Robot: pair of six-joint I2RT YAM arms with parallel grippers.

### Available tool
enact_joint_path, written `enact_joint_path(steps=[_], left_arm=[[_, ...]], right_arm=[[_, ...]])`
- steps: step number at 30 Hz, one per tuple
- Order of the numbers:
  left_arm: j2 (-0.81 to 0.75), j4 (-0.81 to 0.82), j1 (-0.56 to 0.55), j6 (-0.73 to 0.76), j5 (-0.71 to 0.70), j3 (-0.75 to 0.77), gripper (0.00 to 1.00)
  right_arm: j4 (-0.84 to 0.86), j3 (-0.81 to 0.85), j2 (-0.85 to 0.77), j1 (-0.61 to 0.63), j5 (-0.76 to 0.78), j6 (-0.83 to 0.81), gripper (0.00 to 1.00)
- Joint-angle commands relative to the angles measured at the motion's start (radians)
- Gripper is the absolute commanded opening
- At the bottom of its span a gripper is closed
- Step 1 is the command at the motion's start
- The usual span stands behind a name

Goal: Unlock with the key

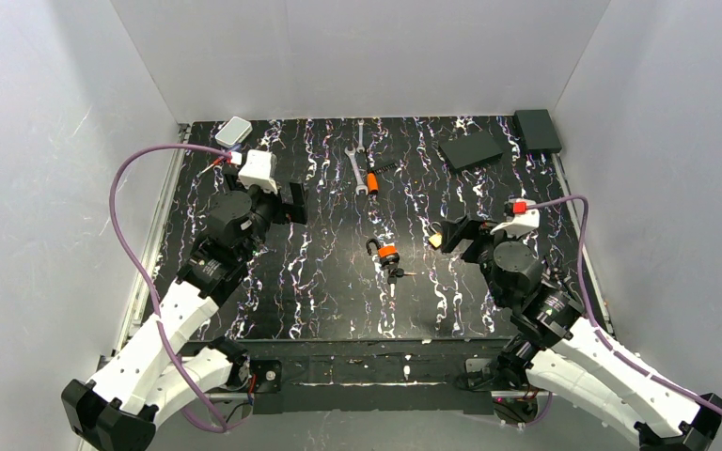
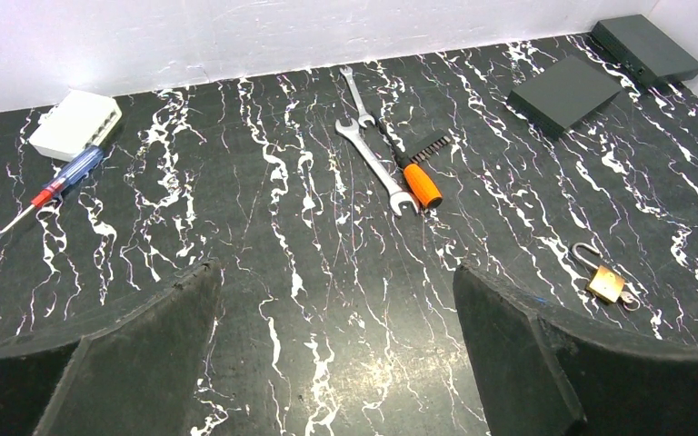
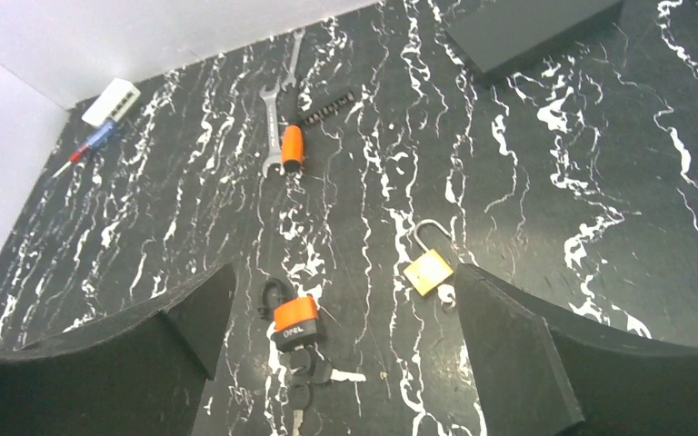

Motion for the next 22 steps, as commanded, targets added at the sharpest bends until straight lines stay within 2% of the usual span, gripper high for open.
enact_joint_path(steps=[1,14,22], left_arm=[[-0.012,0.019,0.005,0.007,-0.025,-0.010,0.98],[-0.015,0.020,0.005,0.012,-0.034,-0.012,0.98],[-0.017,0.024,0.005,0.017,-0.042,-0.014,0.98]], right_arm=[[-0.058,0.034,-0.023,-0.002,0.043,0.043,0.98],[-0.059,0.023,-0.002,-0.002,0.032,0.054,0.98],[-0.004,0.000,-0.051,-0.002,-0.025,0.014,0.98]])
